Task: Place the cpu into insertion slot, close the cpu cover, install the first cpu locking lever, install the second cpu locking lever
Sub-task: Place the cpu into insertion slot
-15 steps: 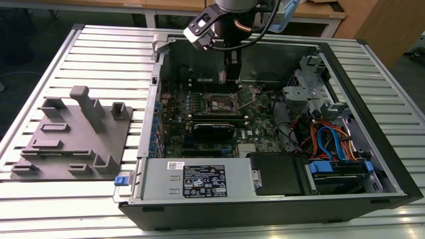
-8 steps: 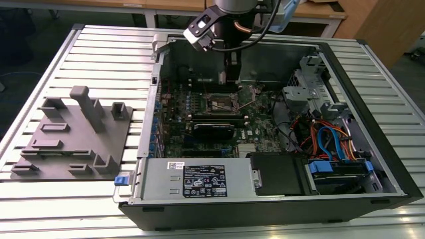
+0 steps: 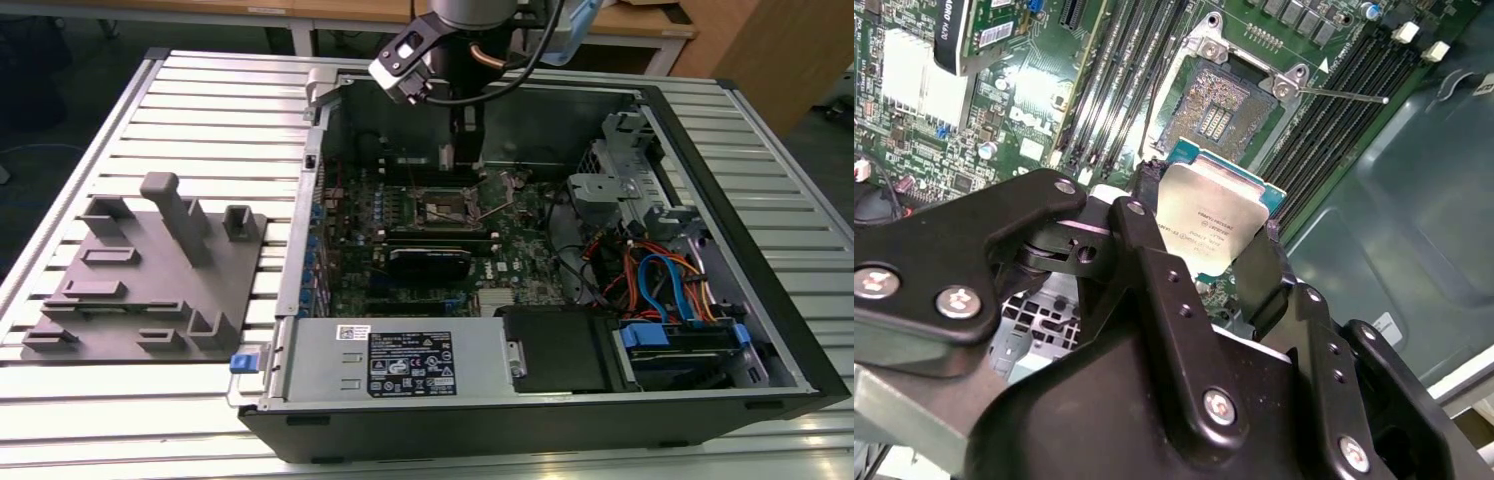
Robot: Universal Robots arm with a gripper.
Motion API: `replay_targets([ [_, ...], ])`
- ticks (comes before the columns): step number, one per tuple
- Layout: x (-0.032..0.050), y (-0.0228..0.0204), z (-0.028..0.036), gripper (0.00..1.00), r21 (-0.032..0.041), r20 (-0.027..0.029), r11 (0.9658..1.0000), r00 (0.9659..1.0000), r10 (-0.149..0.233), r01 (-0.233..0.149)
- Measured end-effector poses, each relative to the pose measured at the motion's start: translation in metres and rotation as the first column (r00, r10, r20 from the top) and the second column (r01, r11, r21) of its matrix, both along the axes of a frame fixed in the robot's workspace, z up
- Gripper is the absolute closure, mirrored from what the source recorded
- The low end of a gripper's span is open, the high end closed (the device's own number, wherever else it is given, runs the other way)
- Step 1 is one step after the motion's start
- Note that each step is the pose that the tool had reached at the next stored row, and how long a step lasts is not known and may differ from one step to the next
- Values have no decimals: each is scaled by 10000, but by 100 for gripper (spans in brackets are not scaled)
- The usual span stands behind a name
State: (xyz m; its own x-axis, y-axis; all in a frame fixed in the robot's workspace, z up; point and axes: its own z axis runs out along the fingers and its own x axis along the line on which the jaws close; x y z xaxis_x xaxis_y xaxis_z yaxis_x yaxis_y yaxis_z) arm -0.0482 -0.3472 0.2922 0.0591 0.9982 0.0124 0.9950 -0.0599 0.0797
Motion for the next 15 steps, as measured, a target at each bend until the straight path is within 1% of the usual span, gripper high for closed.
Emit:
replay_targets([
  [15,0,0,-60,46,6,0,10000,10000,-1,1],
])
